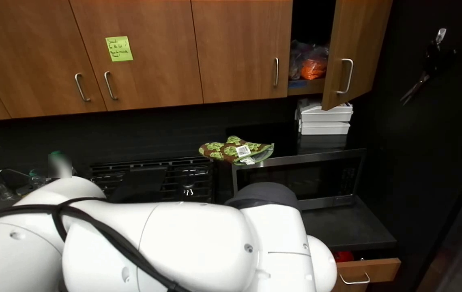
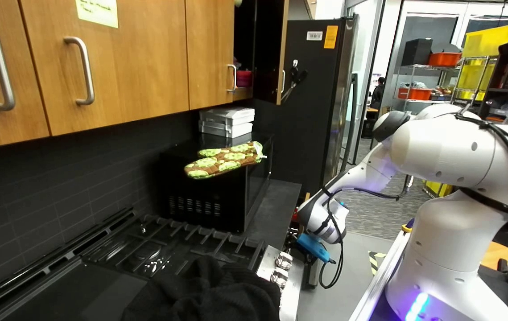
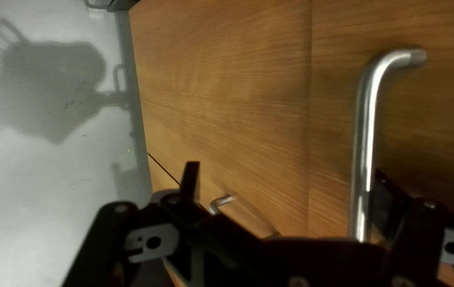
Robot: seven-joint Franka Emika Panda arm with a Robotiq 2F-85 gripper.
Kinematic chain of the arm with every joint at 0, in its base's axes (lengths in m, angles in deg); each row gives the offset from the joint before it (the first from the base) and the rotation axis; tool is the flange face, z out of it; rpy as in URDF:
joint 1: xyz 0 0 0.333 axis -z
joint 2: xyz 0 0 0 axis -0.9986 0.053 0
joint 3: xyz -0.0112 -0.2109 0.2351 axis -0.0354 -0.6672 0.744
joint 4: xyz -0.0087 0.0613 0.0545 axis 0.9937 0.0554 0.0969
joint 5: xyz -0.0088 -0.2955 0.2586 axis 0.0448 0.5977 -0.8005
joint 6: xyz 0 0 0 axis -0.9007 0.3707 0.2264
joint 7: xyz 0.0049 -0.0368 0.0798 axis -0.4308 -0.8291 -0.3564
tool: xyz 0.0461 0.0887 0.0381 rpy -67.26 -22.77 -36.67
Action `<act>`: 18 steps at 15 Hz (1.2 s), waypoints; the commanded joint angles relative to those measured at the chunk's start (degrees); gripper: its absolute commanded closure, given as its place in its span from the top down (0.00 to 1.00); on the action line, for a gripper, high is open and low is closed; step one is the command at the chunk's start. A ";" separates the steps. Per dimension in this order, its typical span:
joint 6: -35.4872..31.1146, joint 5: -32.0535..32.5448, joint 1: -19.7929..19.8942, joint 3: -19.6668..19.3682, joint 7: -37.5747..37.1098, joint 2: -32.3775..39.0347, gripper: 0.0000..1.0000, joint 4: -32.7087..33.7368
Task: Pull the top drawer to open it
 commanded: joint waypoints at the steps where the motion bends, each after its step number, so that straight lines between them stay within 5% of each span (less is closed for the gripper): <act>1: 0.45 -3.37 -9.78 -1.73 -4.12 0.00 1.00 4.01; 2: 0.74 -3.93 -11.61 -2.49 -4.46 0.01 0.94 4.59; 3: 0.47 -4.24 -13.29 -3.63 -4.42 -0.28 0.74 5.07; 6: 0.55 -3.85 -14.64 -4.59 -3.88 3.54 0.71 9.42; 16: 1.17 -9.36 -19.15 -8.48 -7.70 -1.86 0.71 7.56; 17: 2.44 -10.64 -20.17 -9.56 -8.60 -2.17 0.99 8.39; 18: 3.14 -11.43 -20.41 -10.21 -8.91 -2.35 1.00 8.76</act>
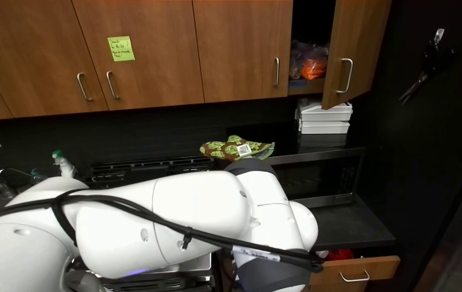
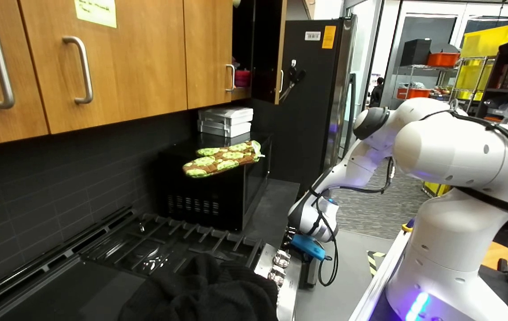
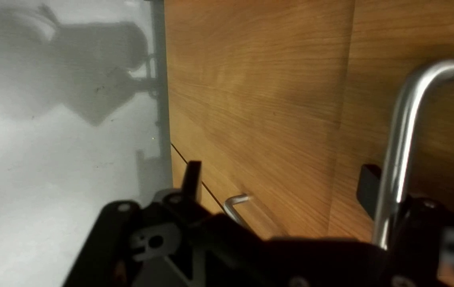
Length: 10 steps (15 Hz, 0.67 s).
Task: Pull the top drawer to open it
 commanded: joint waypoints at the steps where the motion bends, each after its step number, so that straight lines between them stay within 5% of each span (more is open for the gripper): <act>1: 3.84 -6.26 -8.79 -5.59 -6.88 -0.22 1.00 5.60; 5: 3.95 -7.36 -8.77 -6.60 -6.08 -0.37 1.00 5.87; 6: 4.06 -7.39 -9.00 -6.70 -6.05 0.05 0.75 6.22; 10: 4.13 -7.12 -7.99 -6.51 -5.67 0.16 0.74 5.98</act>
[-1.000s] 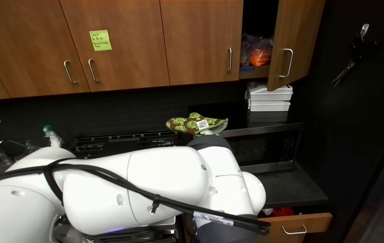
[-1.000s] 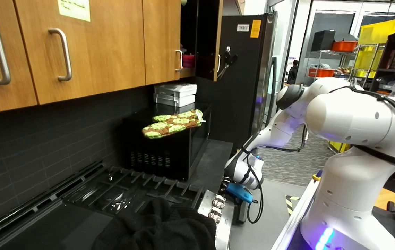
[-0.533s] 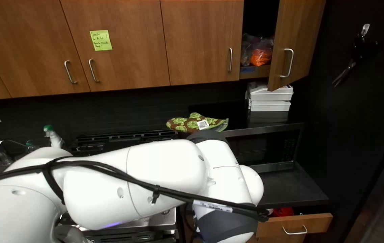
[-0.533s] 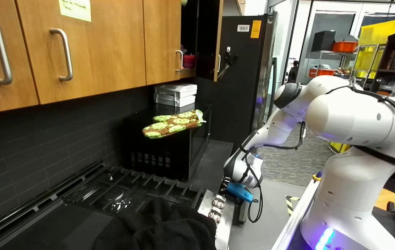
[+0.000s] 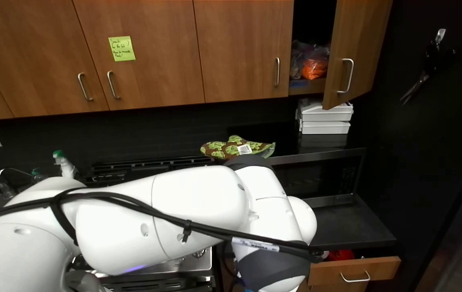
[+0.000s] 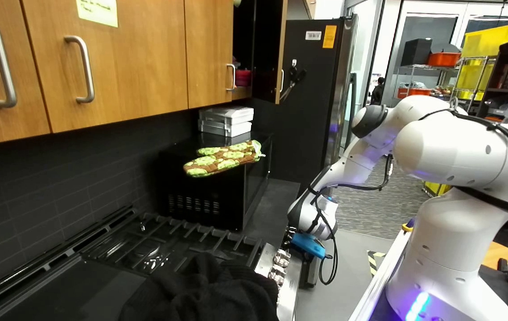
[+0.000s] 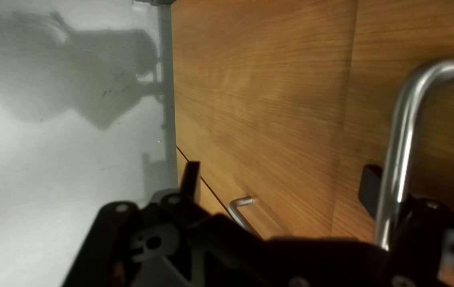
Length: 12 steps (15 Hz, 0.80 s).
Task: Pull the top drawer to open it
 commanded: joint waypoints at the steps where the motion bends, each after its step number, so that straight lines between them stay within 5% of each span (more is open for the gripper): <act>1: 2.27 -4.02 -4.88 -5.20 -6.04 0.90 0.74 4.79; 5: 5.84 -2.26 2.44 -3.91 -3.37 -1.03 0.74 2.71; 12: 15.17 -3.83 8.83 -4.79 0.31 -4.18 0.74 4.18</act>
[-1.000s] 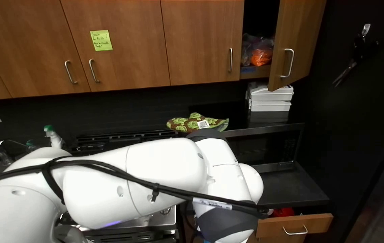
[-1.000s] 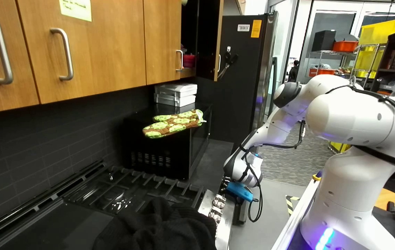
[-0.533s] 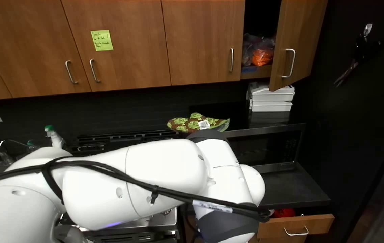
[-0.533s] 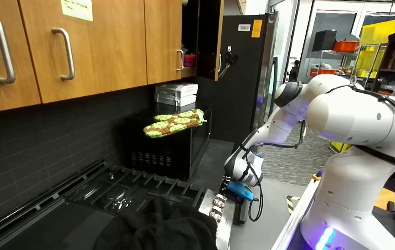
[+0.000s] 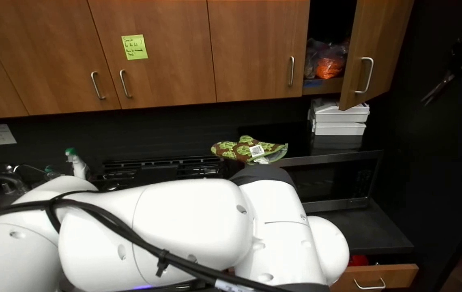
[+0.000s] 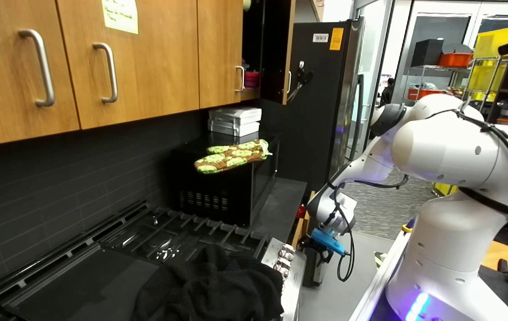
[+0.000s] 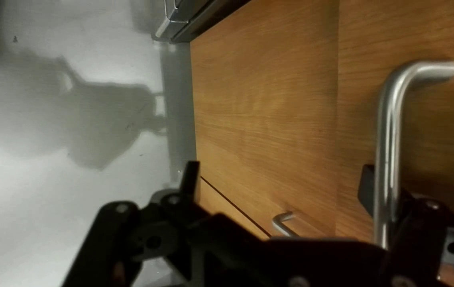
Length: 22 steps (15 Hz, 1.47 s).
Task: Pull the top drawer to open it
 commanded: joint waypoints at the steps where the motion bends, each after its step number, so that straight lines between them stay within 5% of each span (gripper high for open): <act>1: 3.34 -4.15 -1.26 -4.58 -3.75 -2.07 0.74 2.93; 22: 12.76 -10.92 5.14 -7.85 6.14 1.42 0.74 5.36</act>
